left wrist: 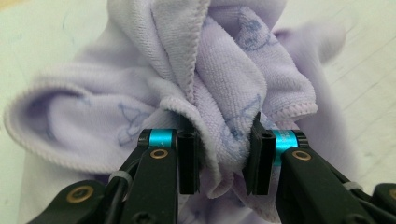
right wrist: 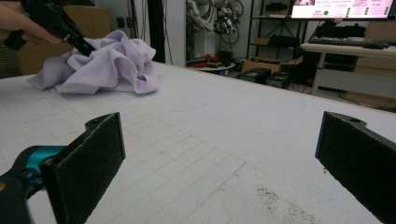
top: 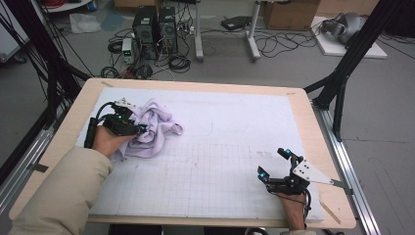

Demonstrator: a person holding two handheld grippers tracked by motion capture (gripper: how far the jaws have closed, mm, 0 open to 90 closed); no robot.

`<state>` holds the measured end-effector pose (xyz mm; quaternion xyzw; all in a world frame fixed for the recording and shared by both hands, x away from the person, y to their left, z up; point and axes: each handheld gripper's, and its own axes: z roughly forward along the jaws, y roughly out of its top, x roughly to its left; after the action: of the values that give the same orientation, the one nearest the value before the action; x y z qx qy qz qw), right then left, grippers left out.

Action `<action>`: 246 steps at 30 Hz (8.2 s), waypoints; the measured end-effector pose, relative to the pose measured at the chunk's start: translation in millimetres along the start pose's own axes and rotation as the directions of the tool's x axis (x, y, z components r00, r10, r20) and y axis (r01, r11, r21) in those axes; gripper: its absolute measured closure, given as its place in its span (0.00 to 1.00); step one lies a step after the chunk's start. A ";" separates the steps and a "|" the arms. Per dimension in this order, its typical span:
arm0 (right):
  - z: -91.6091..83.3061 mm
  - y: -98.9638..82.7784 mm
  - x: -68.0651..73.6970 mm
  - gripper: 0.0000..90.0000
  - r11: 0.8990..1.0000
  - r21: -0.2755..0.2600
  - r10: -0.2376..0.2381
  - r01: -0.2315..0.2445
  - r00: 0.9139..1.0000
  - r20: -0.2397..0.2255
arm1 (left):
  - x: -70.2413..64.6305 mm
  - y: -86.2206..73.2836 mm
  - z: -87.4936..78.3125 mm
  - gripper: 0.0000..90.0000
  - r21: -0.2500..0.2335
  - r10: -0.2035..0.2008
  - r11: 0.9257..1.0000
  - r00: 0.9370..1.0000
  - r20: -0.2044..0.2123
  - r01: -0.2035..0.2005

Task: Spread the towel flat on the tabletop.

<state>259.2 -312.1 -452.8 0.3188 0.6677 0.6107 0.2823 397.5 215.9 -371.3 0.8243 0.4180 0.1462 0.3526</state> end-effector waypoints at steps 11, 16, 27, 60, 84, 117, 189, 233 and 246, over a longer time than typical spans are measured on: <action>-0.1 -0.1 -0.2 0.01 1.000 -0.001 -0.001 0.001 1.000 0.000 | -47.4 48.0 -32.6 0.79 -0.134 0.125 0.984 0.989 0.075 -0.114; -0.1 -0.1 -0.9 0.01 1.000 -0.005 -0.009 0.009 1.000 0.002 | -86.5 79.5 -39.4 0.79 -0.178 0.182 0.971 0.977 0.109 -0.161; -0.3 -0.2 -0.5 0.01 1.000 -0.004 -0.006 0.006 1.000 0.001 | -119.7 98.4 -25.2 0.79 -0.178 0.233 0.964 0.954 0.188 -0.200; 7.6 11.0 4.6 0.01 0.998 0.053 -0.020 0.020 1.000 -0.008 | -61.2 33.2 15.5 0.05 -0.220 0.237 0.959 0.933 0.273 -0.179; 106.1 66.4 67.6 0.19 0.955 0.215 -0.121 0.202 0.934 -0.337 | -42.9 -26.1 -12.4 0.09 -0.261 0.335 0.927 0.907 0.256 -0.269; 126.2 90.4 44.6 0.95 0.948 0.315 0.033 0.051 0.966 -0.256 | -48.1 2.8 -17.0 0.96 -0.235 0.281 0.945 0.930 0.237 -0.226; 223.1 53.2 94.0 0.96 0.782 0.496 -0.069 0.377 0.844 -0.533 | 2.4 -59.1 6.5 0.97 0.040 0.171 0.981 0.951 0.259 -0.188; 108.6 75.5 51.5 0.51 0.731 0.561 -0.029 0.388 0.840 -0.543 | -21.9 -70.6 -30.0 0.41 -0.020 0.158 0.987 0.951 0.265 -0.159; 134.2 51.7 68.2 0.63 0.598 0.690 -0.096 0.407 0.892 -0.443 | -11.0 -88.2 -3.9 0.46 0.077 0.036 0.995 0.969 0.245 -0.057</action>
<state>322.7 -171.6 -413.2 0.1909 0.9409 0.2689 0.0772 337.1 244.4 -430.0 0.8596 0.3580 0.0349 0.3629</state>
